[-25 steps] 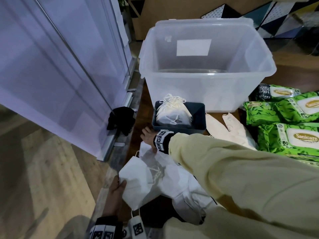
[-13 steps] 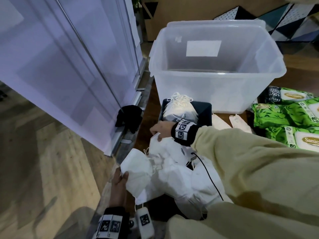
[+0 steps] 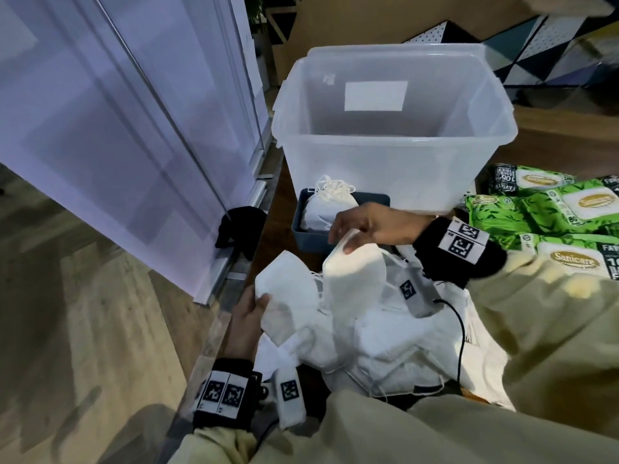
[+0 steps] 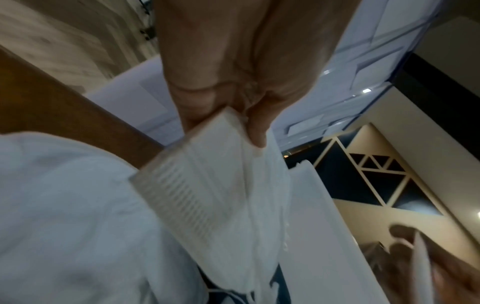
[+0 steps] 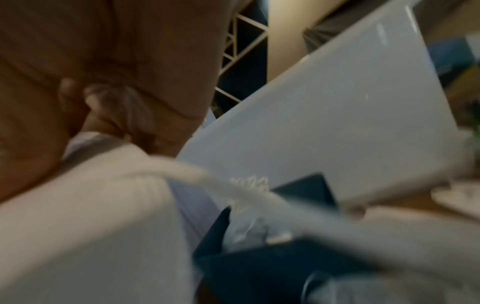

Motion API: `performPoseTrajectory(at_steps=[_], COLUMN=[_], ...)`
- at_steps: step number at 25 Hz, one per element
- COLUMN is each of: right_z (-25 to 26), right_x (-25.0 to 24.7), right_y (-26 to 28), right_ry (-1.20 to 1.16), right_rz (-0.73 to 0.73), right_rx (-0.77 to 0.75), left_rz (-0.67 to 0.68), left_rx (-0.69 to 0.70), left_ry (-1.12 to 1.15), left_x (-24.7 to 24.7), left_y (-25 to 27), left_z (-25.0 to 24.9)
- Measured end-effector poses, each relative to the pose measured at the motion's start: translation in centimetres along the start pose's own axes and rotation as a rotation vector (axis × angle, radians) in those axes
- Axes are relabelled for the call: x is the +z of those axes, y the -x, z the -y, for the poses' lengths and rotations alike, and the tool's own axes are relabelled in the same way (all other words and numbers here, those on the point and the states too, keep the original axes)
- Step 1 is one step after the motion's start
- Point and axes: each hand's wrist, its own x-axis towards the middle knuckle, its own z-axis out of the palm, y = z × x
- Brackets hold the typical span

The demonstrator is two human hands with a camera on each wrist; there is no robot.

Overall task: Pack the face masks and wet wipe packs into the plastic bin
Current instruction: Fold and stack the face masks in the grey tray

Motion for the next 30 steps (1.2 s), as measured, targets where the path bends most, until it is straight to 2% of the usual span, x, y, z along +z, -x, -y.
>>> performPoseTrajectory(at_steps=[2,5,7,10,15,23,26,28,29,30], right_z=[0.5,0.0,-0.4,-0.2,0.6,1.4,1.5,0.0,-1.5,-3.0], right_x=[2.0,4.9,5.7,5.9,6.6,7.9,8.0,7.7,7.5,7.6], right_y=[0.1,-1.1,-1.7,-1.8,-2.2,-4.1,-4.4,-4.0,-3.6,-3.1], right_ry=[-0.092,0.107,0.146,0.102,0.151,0.147,0.094,0.073,0.117,0.222], right_rz=[-0.021,-0.147,-0.216,-0.243,-0.231,-0.217,-0.281,-0.364,-0.373,-0.323], right_rx=[0.009,0.021,0.024,0.011,-0.019,-0.052,-0.056,0.008,0.079,0.16], left_rz=[0.102,0.222,0.225,0.223,0.12,0.086,0.005,-0.099,-0.144,-0.183], left_rx=[0.014,-0.017,-0.062,-0.08,-0.106,-0.08,-0.074,-0.059,-0.061,-0.062], left_ry=[-0.029,0.024,0.076,0.129,0.195,0.093,0.051,0.049,0.068,0.079], left_x=[1.8,3.2,3.6,3.8,3.8,2.9,1.6,0.0,-0.9,-1.9], left_y=[0.5,0.9,1.3,2.1,2.2,1.9,1.3,0.7,0.4,0.1], left_z=[-0.9,-1.3,-1.6,-2.1,-1.5,-1.9,-1.6,-1.7,-1.9,-2.0])
